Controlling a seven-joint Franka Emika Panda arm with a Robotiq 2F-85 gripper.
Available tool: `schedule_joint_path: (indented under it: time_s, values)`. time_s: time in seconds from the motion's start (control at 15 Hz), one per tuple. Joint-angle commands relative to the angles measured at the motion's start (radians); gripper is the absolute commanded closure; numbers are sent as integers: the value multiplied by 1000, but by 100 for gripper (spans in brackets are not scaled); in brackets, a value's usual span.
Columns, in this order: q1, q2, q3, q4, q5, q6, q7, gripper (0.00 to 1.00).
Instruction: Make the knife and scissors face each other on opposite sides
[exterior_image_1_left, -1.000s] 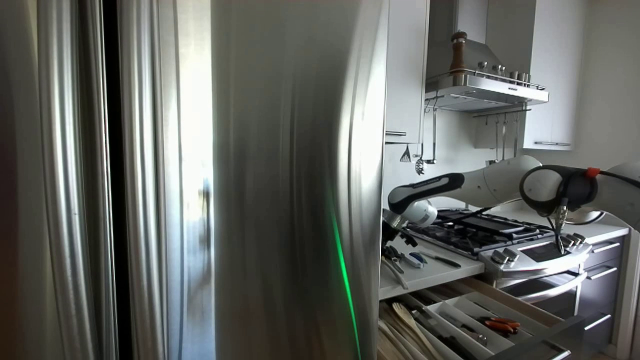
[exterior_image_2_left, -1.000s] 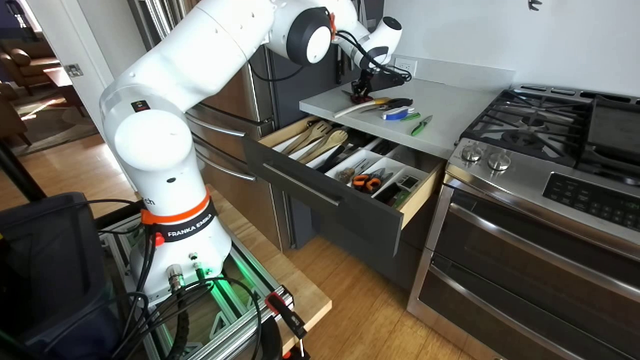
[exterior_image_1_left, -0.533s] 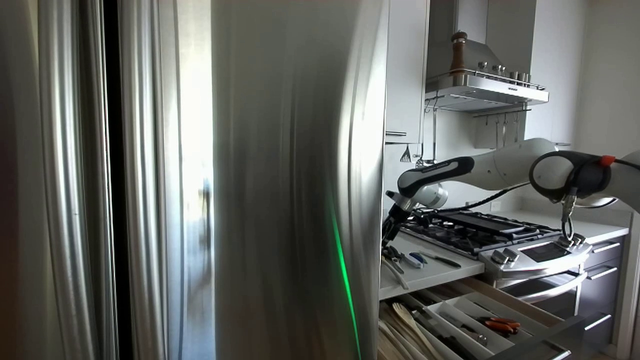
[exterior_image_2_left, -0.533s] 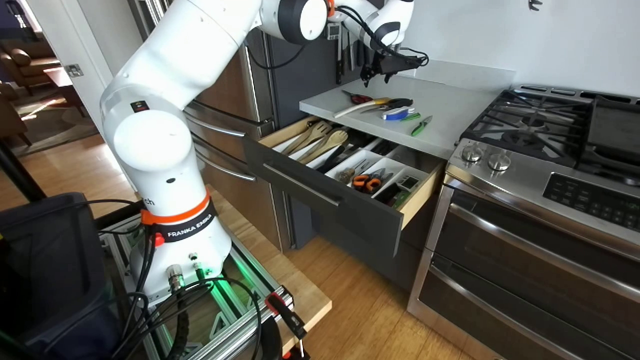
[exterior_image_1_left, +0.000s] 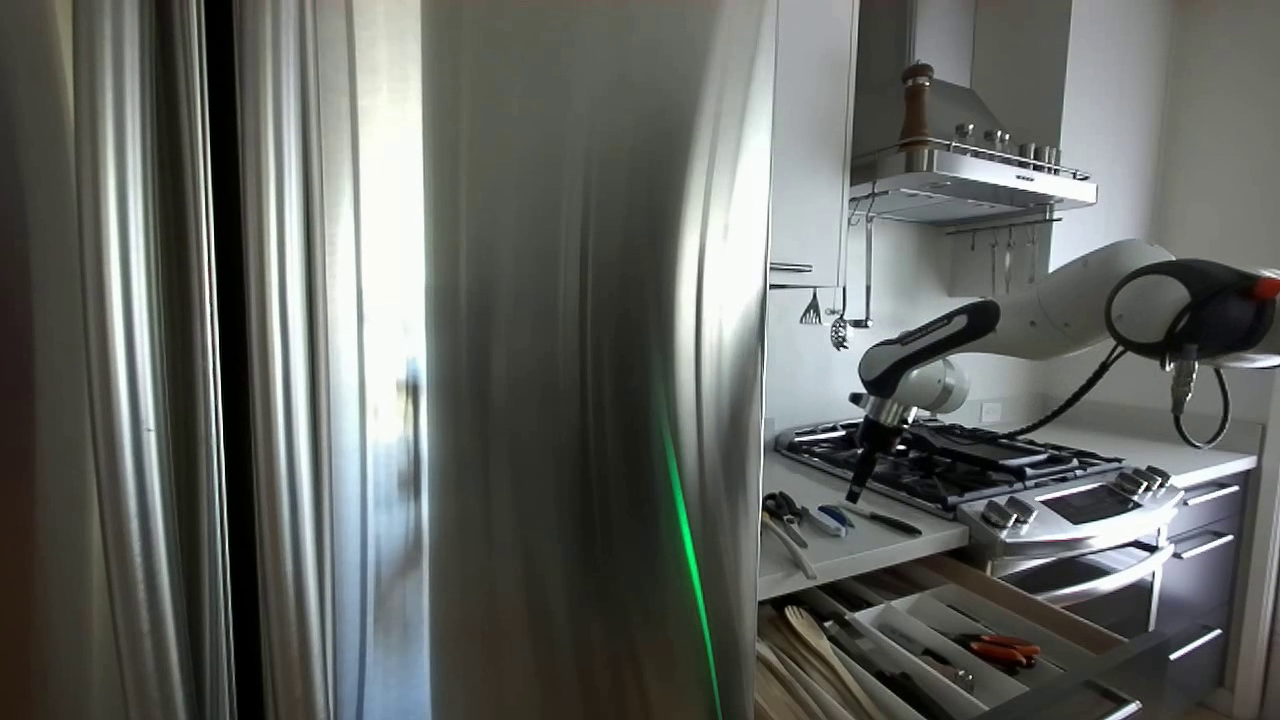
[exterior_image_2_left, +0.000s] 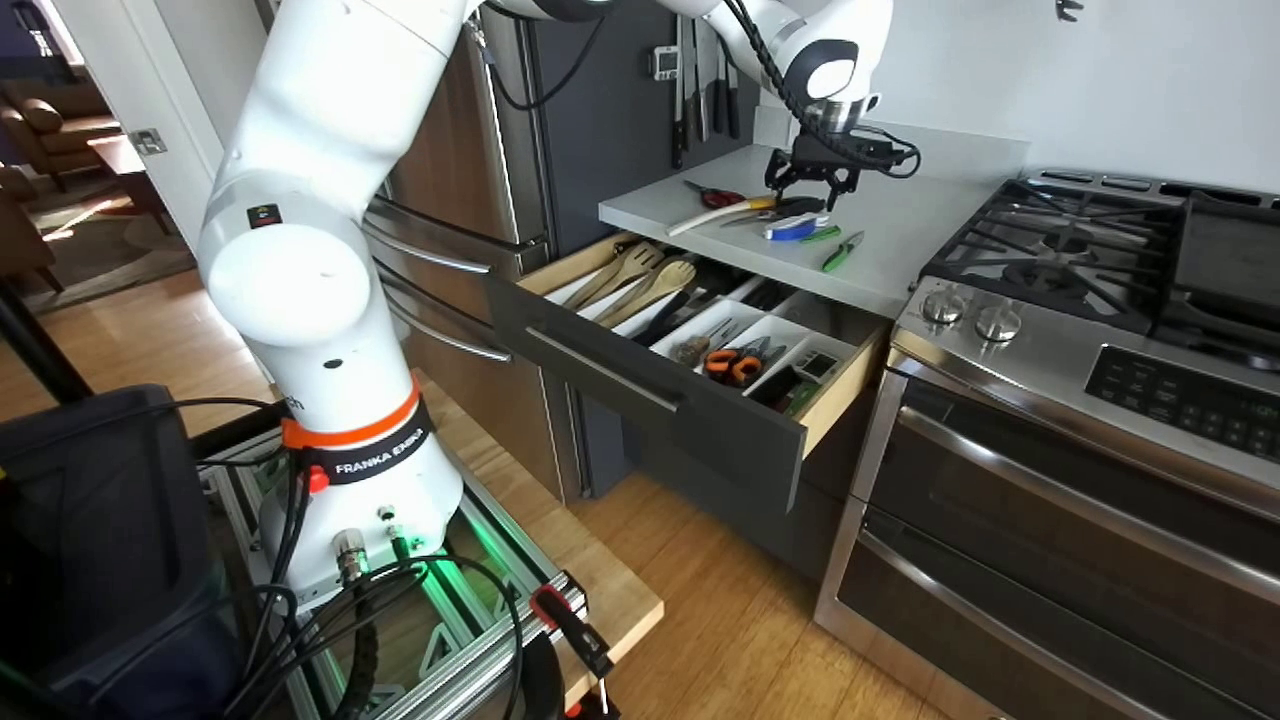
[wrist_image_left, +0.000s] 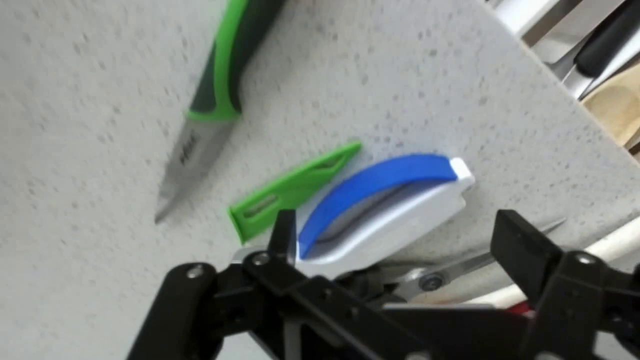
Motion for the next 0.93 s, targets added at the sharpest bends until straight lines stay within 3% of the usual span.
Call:
schedule_joint_path:
  time_s: [0.0,0.07,0.13,0.4,0.53,0.87]
  values:
    - [3,-132,-65,-178,-24,21,158,0]
    - [0,-152,-78,-201,-23,11,200,0]
    - [-11,-71,-44,-92,-11,-1,123,0]
    - [-12,-126,-65,-156,-11,-1,174,0]
    - [55,-95,-131,-121,-121,0,366,0]
    - [107,-19,-173,-37,-279,-67,696,0]
